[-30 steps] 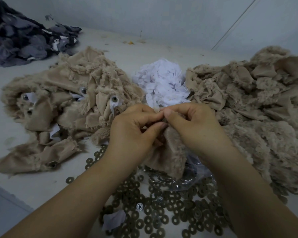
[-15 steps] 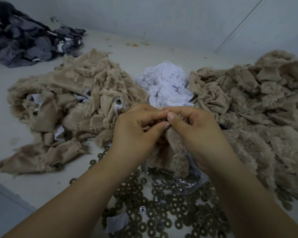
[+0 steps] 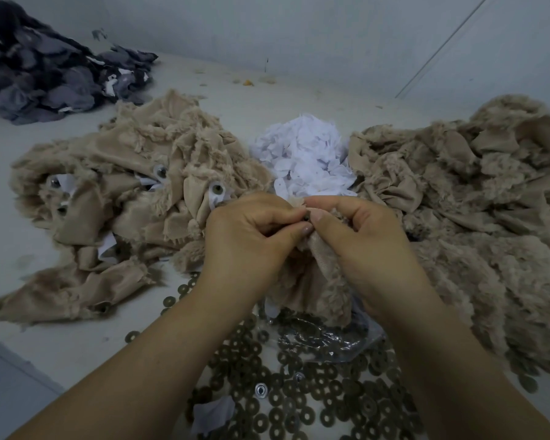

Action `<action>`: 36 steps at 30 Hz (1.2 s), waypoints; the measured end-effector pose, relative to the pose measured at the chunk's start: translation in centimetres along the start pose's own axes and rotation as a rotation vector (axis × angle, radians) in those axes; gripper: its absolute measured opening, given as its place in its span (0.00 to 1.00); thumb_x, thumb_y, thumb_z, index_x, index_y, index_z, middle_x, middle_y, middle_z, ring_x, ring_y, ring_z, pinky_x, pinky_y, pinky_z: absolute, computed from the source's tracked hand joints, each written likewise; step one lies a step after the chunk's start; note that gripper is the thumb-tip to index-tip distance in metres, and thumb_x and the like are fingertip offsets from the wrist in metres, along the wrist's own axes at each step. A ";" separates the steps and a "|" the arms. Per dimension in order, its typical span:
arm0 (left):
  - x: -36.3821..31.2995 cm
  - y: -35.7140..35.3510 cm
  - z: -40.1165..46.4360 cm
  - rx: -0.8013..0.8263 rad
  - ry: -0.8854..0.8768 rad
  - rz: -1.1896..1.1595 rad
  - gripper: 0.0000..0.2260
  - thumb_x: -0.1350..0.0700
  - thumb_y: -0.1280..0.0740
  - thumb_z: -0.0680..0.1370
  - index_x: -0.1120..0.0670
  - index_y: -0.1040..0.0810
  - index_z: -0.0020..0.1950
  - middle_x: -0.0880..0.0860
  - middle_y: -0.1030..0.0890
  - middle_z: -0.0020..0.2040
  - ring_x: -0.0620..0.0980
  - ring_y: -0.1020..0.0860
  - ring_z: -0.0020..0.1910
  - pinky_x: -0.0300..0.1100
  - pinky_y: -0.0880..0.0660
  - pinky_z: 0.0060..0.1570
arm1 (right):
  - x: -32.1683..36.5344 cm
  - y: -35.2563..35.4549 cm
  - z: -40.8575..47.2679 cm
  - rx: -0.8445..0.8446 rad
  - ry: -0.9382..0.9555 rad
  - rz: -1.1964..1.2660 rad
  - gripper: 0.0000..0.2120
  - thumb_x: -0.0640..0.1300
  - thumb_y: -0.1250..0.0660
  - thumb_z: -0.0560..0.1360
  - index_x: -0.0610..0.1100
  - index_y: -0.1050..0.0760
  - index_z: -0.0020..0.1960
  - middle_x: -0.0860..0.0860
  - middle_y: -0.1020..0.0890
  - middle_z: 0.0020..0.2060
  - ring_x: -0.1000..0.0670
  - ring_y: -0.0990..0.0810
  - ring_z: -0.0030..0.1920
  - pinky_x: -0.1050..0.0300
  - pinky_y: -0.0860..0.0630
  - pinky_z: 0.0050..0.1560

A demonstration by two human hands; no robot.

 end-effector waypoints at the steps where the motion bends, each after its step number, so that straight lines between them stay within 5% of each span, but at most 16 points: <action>1: 0.0 0.0 0.1 -0.002 -0.006 0.008 0.07 0.66 0.24 0.70 0.59 0.14 0.45 0.52 0.15 0.40 0.48 0.17 0.42 0.40 0.20 0.45 | 0.1 0.0 0.0 -0.006 -0.003 0.011 0.07 0.39 0.32 0.78 0.47 0.16 0.50 0.51 0.13 0.45 0.57 0.14 0.47 0.62 0.18 0.48; 8: -0.4 -0.4 0.1 0.038 -0.090 0.146 0.02 0.63 0.24 0.71 0.61 0.14 0.43 0.52 0.16 0.39 0.45 0.18 0.41 0.39 0.21 0.45 | 0.1 -0.1 -0.3 -0.047 -0.028 0.109 0.09 0.35 0.34 0.79 0.43 0.16 0.49 0.47 0.13 0.45 0.54 0.14 0.47 0.66 0.19 0.43; 13: -0.7 -0.6 0.3 0.025 -0.120 0.186 0.03 0.65 0.24 0.70 0.61 0.14 0.42 0.52 0.16 0.39 0.43 0.18 0.40 0.34 0.22 0.45 | 0.1 -0.1 -0.4 -0.071 0.005 0.116 0.10 0.35 0.34 0.79 0.46 0.16 0.47 0.48 0.13 0.48 0.54 0.15 0.51 0.59 0.19 0.52; 16: -0.7 -0.7 0.3 0.019 -0.134 0.201 0.03 0.65 0.24 0.70 0.60 0.14 0.42 0.52 0.16 0.38 0.43 0.18 0.40 0.32 0.23 0.44 | -0.2 -0.3 -0.4 -0.068 -0.028 0.196 0.10 0.34 0.35 0.80 0.44 0.16 0.49 0.46 0.13 0.48 0.53 0.14 0.50 0.61 0.18 0.49; 28: 0.6 -0.9 0.4 0.063 -0.014 0.157 0.05 0.64 0.24 0.71 0.57 0.14 0.46 0.46 0.17 0.39 0.40 0.18 0.41 0.32 0.24 0.46 | -1.4 -0.4 0.0 -0.048 -0.099 0.191 0.10 0.37 0.36 0.81 0.43 0.18 0.58 0.47 0.14 0.54 0.52 0.15 0.55 0.52 0.19 0.58; 33: 1.7 0.3 -0.1 -0.006 0.124 0.049 0.10 0.58 0.23 0.71 0.50 0.15 0.51 0.47 0.17 0.41 0.44 0.18 0.40 0.43 0.19 0.43 | -2.6 -0.5 0.5 -0.046 -0.244 0.367 0.10 0.39 0.37 0.82 0.43 0.18 0.58 0.42 0.14 0.50 0.44 0.14 0.53 0.44 0.20 0.58; 36: 2.4 0.1 -0.5 0.056 0.153 0.110 0.12 0.53 0.21 0.68 0.51 0.20 0.47 0.49 0.21 0.41 0.45 0.23 0.37 0.40 0.23 0.37 | -2.8 -0.7 0.6 -0.006 -0.341 0.576 0.11 0.38 0.39 0.82 0.39 0.20 0.59 0.38 0.15 0.50 0.39 0.15 0.53 0.42 0.19 0.56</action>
Point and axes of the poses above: each hand's wrist, its own z-axis towards the middle knuckle, its own y-axis out of the back of the hand, x = y × z, the point moved 7 cm from there along z, towards the middle knuckle
